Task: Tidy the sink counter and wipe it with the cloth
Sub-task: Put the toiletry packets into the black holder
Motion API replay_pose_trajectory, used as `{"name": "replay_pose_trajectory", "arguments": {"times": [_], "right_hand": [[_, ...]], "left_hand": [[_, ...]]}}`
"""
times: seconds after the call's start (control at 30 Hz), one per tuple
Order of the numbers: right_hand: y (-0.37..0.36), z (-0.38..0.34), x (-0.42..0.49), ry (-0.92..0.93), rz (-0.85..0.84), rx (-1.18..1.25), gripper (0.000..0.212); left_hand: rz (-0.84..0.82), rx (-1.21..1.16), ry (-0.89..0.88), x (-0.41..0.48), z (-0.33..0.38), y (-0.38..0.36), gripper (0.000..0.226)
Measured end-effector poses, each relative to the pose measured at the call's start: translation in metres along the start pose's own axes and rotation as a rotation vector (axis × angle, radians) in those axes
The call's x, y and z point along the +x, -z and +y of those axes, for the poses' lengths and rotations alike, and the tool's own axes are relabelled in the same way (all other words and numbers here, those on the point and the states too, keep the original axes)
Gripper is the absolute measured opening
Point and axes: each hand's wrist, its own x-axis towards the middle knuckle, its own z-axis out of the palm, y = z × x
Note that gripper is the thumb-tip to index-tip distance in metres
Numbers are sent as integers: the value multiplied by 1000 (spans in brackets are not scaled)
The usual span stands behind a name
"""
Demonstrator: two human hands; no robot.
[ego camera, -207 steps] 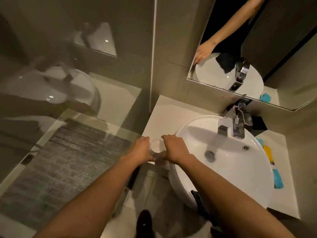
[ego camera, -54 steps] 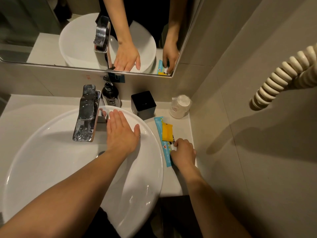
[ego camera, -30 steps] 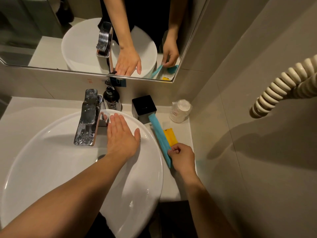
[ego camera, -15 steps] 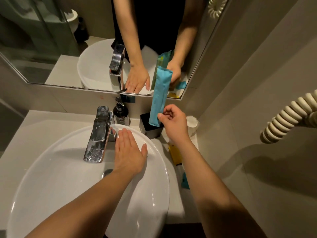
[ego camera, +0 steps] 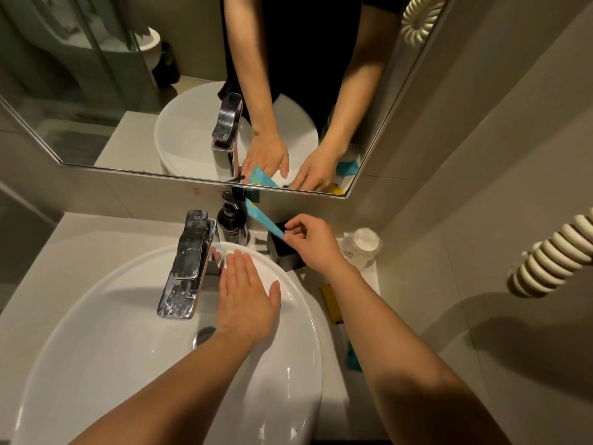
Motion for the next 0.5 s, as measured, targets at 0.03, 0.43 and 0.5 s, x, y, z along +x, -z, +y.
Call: {"name": "replay_pose_trajectory", "arguments": {"times": [0.03,0.43,0.5], "right_hand": [[-1,-1,1,1,-10,-15,19],[-23,-12,5,98,-44,-366,22],[-23,-11,4,133,-2,-351,15]], "left_hand": [[6,1,-1,0,0,-1,85],[8,0,11,0,0,-1,85],[8,-5,10,0,0,0,85]]}}
